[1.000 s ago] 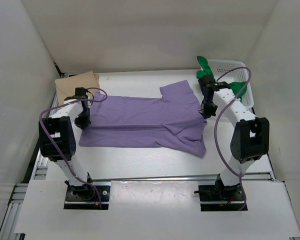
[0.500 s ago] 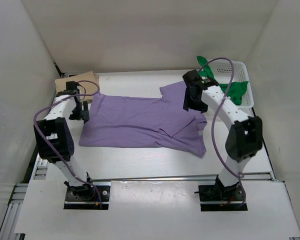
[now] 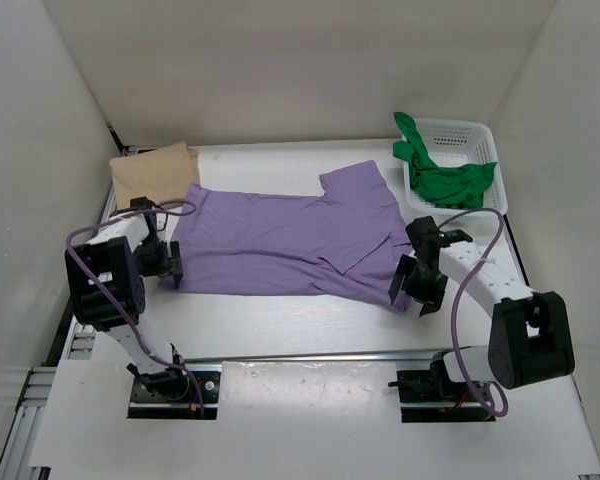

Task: Fold and stack the t-shirts
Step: Fold the flattened tshirt in 1/3 of the way

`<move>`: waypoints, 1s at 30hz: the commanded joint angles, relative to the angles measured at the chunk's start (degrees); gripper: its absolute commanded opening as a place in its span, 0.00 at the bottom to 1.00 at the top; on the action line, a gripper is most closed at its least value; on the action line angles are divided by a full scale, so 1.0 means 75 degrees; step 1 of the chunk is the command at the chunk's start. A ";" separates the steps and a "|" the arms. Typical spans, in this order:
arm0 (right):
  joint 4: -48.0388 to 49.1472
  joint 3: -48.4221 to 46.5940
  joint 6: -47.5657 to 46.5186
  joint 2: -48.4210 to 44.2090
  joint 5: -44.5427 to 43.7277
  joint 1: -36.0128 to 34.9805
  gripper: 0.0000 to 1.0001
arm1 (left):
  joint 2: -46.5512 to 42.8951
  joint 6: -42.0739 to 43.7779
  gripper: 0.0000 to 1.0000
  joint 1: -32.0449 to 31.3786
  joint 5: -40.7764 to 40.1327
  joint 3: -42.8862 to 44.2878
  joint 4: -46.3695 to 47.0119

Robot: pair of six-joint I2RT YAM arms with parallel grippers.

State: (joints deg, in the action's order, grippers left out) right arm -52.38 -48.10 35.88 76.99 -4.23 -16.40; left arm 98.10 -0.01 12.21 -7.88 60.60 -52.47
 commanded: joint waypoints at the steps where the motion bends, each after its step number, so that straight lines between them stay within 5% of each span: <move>1: 0.0983 0.0505 0.0173 -0.0164 0.0996 0.0323 0.76 | 0.0149 0.0001 0.92 -0.0010 0.0371 0.0193 0.0375; 4: 0.1393 0.0951 0.0244 0.0012 0.0998 0.0324 0.74 | 0.0325 0.0001 0.72 -0.0010 0.0535 0.0263 0.0375; 11: 0.1746 0.1232 0.0337 0.0281 0.0882 0.0778 0.31 | 0.0396 0.0001 0.11 -0.0010 0.0980 0.0194 0.0445; 13: 0.1816 0.1327 0.0408 0.0351 0.0880 0.1037 0.30 | 0.0396 0.0001 0.11 -0.0010 0.0911 0.0123 0.0445; 15: 0.1886 0.1409 0.0292 0.0352 0.0996 0.1250 0.48 | 0.0314 0.0001 0.11 -0.0010 0.0770 -0.0063 0.0445; 17: 0.1957 0.1479 0.0150 0.0271 0.1335 0.1320 0.55 | 0.0104 0.0001 0.11 0.0060 0.0676 -0.0169 0.0445; 23: 0.2342 0.1561 0.0150 0.0070 0.1453 0.1320 0.56 | -0.0167 0.0001 0.11 0.0060 0.0606 -0.0392 0.0445; 27: 0.2343 0.1561 0.0150 0.0258 0.1304 0.1320 0.36 | -0.0237 0.0001 0.11 0.0060 0.0524 -0.0556 0.0445; 28: 0.2343 0.1561 0.0150 0.0258 0.1302 0.1320 0.20 | -0.0237 0.0001 0.11 0.0060 0.0430 -0.0556 0.0445; 30: 0.2040 0.1491 0.0220 0.0258 0.1162 0.1402 0.03 | -0.0319 0.0001 0.11 0.0060 0.0056 -0.0638 0.0445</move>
State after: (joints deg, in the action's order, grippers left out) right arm -36.53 -37.21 37.43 78.35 6.37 -6.63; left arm 97.69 -0.03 12.25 -3.16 57.45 -49.19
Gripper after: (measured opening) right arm 0.088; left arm 0.145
